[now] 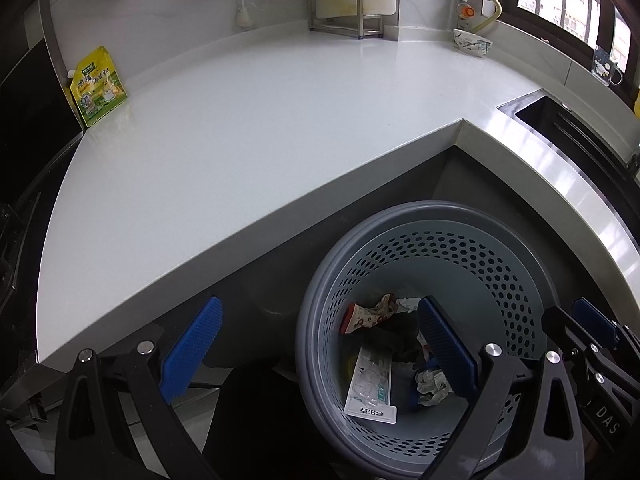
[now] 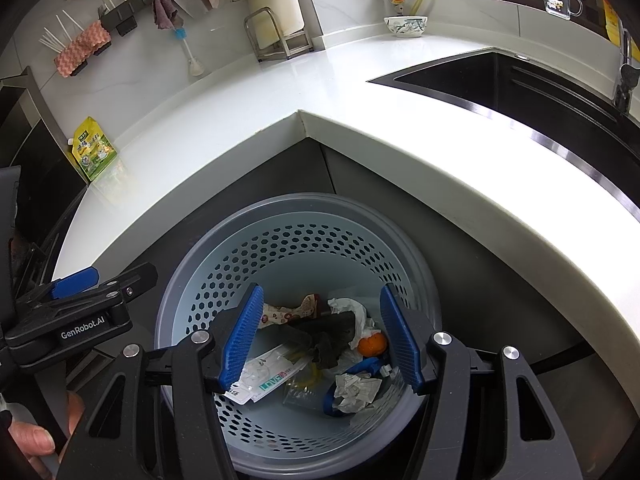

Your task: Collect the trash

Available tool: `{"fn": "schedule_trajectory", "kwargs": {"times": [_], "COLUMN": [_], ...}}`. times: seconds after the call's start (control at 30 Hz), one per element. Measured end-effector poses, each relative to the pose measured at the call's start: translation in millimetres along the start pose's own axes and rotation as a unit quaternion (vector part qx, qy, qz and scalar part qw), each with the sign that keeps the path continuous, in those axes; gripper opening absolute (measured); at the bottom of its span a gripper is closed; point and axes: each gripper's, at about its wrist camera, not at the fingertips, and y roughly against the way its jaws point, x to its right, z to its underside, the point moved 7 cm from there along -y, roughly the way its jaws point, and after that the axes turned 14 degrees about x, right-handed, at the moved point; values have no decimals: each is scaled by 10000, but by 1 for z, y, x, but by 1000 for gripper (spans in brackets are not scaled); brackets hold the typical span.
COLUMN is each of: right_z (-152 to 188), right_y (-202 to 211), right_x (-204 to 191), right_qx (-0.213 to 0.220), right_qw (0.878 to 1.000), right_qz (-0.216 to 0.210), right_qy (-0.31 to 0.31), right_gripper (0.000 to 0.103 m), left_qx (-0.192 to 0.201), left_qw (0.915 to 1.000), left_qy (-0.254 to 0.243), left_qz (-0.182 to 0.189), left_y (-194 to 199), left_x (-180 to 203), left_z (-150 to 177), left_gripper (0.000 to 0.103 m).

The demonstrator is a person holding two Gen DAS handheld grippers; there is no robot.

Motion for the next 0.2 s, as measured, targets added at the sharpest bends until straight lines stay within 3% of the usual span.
{"fn": "schedule_trajectory", "kwargs": {"times": [0.2], "right_z": [0], "right_y": [0], "right_x": [0], "right_qx": [0], "right_qw": [10000], "right_qz": [1], "right_qy": [1], "right_gripper": [58], "left_qx": [-19], "left_qw": [10000], "left_qy": [10], "left_qz": [-2], "left_y": [-1], "left_x": [0], "left_z": [0], "left_gripper": [96]}}
